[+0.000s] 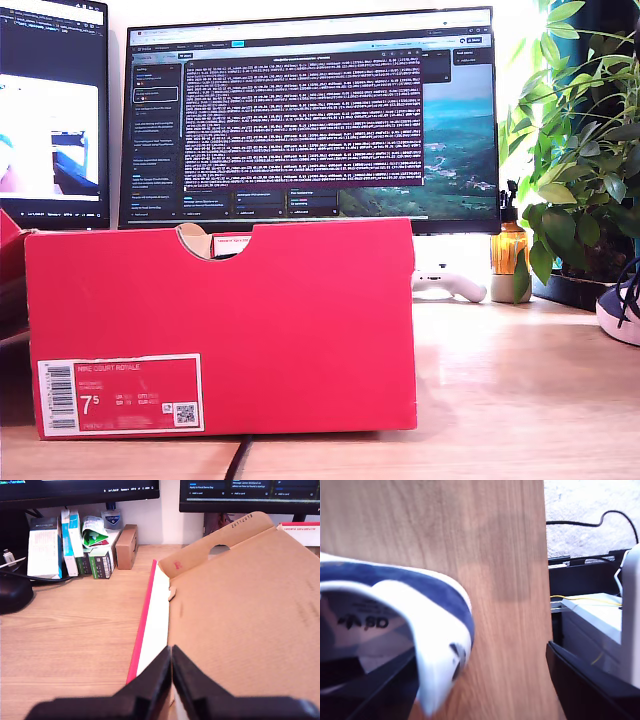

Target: Pack the blue shoes by picking the first shoe and placing it inside the red shoebox, left side, then picking and rotating the second shoe and placing it in the shoebox

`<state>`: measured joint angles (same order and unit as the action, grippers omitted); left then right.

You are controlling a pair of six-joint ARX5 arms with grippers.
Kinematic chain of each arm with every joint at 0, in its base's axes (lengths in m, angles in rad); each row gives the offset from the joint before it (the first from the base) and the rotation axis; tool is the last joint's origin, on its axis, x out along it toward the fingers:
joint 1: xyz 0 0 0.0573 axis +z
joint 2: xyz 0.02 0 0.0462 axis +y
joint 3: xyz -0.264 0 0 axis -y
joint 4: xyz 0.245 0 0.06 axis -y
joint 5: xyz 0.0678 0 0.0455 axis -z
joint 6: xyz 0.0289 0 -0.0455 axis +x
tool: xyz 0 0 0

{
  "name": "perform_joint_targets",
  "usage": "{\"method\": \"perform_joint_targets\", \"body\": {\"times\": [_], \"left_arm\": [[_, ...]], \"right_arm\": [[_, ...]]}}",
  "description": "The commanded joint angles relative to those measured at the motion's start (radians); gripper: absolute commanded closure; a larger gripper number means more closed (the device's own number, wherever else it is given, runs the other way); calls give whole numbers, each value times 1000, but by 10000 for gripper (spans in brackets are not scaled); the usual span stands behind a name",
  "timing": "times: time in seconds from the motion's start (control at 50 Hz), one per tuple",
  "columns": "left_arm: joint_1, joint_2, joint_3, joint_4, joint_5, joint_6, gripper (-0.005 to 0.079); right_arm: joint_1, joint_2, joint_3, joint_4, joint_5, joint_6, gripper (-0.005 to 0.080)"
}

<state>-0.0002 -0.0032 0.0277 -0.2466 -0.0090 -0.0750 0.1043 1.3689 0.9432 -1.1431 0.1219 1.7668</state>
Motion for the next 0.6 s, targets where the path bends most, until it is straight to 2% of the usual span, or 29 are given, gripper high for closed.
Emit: {"method": "perform_joint_targets", "body": {"times": [0.0, 0.16, 0.22, 0.28, 0.32, 0.38, 0.4, 0.44, 0.48, 0.58], "left_arm": [[-2, -9, -36, 6, 1, -4, 754], [-2, -9, -36, 6, 1, -4, 754], [-2, -9, -36, 6, 1, -4, 754], [-2, -9, -36, 6, 1, -4, 754], [-2, -9, -36, 6, 1, -4, 754], [-2, -9, -36, 6, 1, -4, 754], [-2, -9, -36, 6, 1, -4, 754], [-2, -9, -36, 6, 1, -4, 754], [-2, -9, -36, 6, 1, -4, 754], [-2, -9, -36, 6, 1, -4, 754]], "right_arm": [[-2, 0, -42, 23, -6, 42, 49], [-3, 1, -72, 61, -10, 84, 70], [-2, 1, -72, 62, -7, 106, 122], [-2, 1, -72, 62, -7, 142, 294], [-2, 1, -72, 61, -8, 156, 445], [-2, 1, -72, 61, -8, 177, 727], [-2, 1, -72, 62, -8, 176, 784], [-2, 1, -72, 62, 1, 176, 743], [-2, 1, -72, 66, 10, 174, 767], [-2, 1, -72, 64, 18, 173, 765]]}}
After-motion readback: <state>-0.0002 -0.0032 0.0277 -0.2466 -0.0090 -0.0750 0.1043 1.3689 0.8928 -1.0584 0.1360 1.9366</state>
